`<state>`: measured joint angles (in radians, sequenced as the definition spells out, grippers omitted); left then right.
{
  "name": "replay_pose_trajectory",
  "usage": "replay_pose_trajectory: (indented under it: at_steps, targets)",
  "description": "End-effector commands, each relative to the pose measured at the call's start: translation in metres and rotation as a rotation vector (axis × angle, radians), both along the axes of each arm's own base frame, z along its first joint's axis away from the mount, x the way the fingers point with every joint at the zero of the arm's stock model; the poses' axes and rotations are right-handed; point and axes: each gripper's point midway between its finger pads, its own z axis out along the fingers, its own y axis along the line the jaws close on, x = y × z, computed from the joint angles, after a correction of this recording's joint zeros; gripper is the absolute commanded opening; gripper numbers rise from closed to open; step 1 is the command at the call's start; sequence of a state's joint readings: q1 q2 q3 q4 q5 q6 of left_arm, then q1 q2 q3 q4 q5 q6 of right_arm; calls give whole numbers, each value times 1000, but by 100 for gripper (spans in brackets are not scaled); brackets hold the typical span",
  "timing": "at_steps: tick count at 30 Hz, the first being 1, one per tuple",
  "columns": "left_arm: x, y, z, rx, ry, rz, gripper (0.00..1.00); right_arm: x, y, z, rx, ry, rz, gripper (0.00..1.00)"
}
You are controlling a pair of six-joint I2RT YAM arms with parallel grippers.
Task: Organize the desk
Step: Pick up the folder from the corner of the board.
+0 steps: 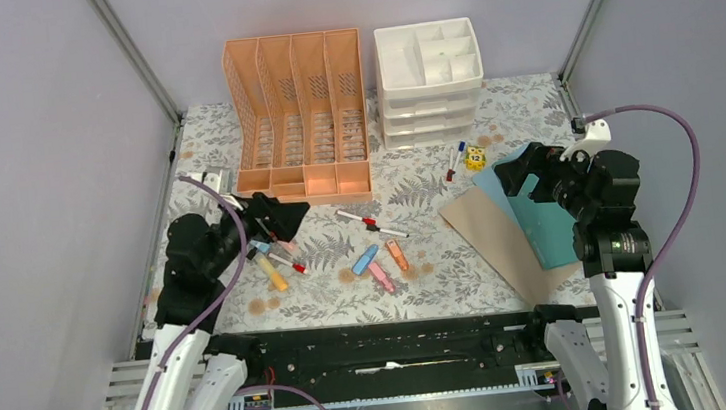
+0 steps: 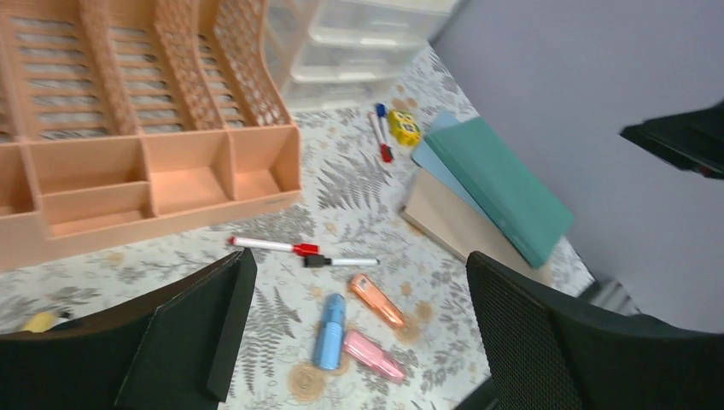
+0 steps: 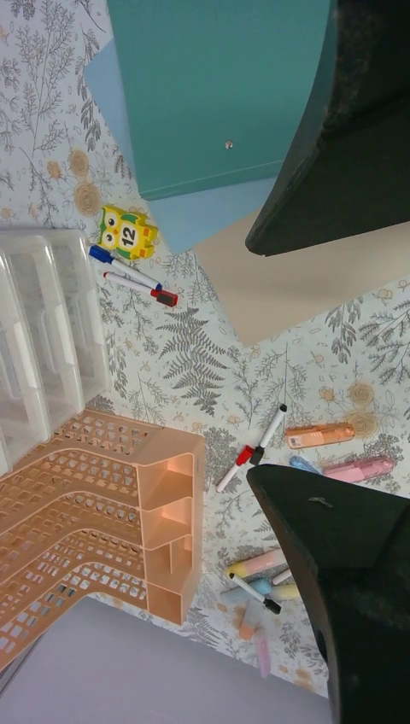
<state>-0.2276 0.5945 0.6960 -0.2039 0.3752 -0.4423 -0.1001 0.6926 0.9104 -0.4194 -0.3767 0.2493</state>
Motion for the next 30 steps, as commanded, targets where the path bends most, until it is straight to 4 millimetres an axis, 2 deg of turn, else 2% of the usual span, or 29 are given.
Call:
replay_pose_trajectory:
  at_steps: [1,7,10,13,16,19,23,27,30]
  targets:
    - [-13,-31,2,-108,24,-192,99,5,0,9,13,-50,-8,100]
    - [-22,-50,-13,-155,83,-258,99,7,5,7,-42,-105,54,100]
    - [-24,-60,-19,-150,89,-264,99,-4,26,10,-124,-222,234,100]
    - [-28,-75,-28,-145,100,-284,99,-22,51,1,-201,-294,467,100]
    - [-31,-92,-37,-136,124,-306,99,-30,59,-15,-236,-272,583,100]
    - [-35,-110,-45,-116,134,-323,99,-23,58,-36,-240,-203,621,100]
    - [-34,-132,-58,-66,132,-312,99,-17,55,-52,-230,-89,639,100]
    - [-30,-155,-72,-11,146,-305,99,-14,44,-71,-269,-25,588,100]
    - [-26,-170,-79,40,153,-299,99,-11,33,-78,-315,-9,534,100]
